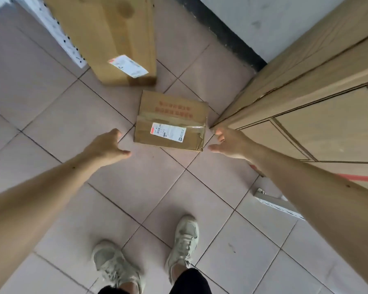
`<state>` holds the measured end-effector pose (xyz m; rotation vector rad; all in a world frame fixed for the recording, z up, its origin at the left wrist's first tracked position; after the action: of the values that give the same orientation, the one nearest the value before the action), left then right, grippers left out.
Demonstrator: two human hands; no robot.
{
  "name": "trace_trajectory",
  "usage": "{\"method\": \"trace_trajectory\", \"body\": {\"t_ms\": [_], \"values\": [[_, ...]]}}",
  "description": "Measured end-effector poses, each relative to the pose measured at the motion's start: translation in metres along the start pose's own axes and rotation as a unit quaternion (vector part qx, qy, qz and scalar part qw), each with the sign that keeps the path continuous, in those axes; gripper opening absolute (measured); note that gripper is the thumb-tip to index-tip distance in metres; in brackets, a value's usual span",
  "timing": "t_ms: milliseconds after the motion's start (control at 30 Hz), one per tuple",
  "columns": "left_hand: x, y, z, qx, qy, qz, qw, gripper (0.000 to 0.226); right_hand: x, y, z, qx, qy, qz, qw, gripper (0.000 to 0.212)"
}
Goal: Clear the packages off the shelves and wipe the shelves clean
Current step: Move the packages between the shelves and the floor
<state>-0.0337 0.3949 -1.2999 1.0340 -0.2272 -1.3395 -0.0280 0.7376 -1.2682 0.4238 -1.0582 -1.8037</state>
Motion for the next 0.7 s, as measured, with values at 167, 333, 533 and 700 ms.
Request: {"method": "trace_trajectory", "body": {"t_ms": [167,333,533,700], "values": [[0.035,-0.069,-0.068,-0.039,0.018,0.013,0.999,0.083,-0.036,-0.083,-0.064,-0.023,0.014,-0.020,0.999,0.122],[0.064,-0.131,-0.104,-0.067,0.025,-0.007,0.997,0.101,-0.046,-0.148,-0.102,-0.056,-0.056,0.026,0.997,0.139],[0.060,-0.169,-0.120,-0.092,0.124,-0.111,0.982,0.125,-0.043,-0.183,-0.117,-0.096,-0.100,0.068,0.988,0.143],[0.050,-0.162,-0.126,-0.095,0.170,-0.164,0.967,0.134,-0.039,-0.178,-0.116,-0.111,-0.104,0.076,0.985,0.122]]}}
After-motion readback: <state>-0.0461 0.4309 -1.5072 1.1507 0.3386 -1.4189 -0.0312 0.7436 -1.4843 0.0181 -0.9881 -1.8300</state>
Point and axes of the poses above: each hand's wrist, its own y-axis away from the middle knuckle, its own z-axis out of the back of the hand, x = y × z, the point moved 9 cm from there along -y, towards the middle knuckle, and after that the axes turned 6 degrees about -z, right-handed, at the moved point
